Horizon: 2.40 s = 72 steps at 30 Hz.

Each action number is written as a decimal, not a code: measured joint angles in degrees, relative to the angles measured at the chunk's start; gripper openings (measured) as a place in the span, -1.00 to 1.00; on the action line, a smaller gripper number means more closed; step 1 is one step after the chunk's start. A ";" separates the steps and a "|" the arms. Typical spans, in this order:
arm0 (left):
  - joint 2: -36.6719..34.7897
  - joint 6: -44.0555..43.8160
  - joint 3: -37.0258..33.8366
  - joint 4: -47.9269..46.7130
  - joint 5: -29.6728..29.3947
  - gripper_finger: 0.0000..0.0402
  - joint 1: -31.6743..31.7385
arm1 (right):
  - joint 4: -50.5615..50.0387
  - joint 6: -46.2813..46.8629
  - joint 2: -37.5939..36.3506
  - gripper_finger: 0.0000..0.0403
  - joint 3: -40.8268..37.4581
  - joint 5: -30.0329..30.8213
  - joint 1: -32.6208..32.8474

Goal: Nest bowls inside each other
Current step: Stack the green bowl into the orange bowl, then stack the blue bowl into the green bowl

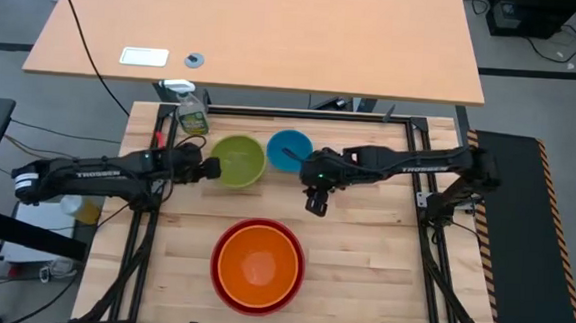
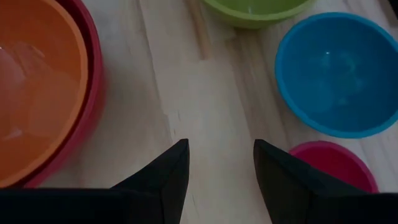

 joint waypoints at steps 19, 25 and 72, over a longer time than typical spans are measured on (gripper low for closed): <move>3.20 1.36 -0.43 1.50 -4.94 -0.94 4.05 | 2.29 -1.46 0.45 -0.08 -0.27 0.40 0.28; 2.11 4.70 2.40 3.02 -1.46 -0.93 3.79 | 2.13 -1.14 0.45 -0.08 -0.27 0.33 -0.14; 53.30 29.28 62.78 -31.78 6.81 -0.26 -38.26 | -0.95 -11.76 -6.26 -0.08 -0.27 -7.41 -20.98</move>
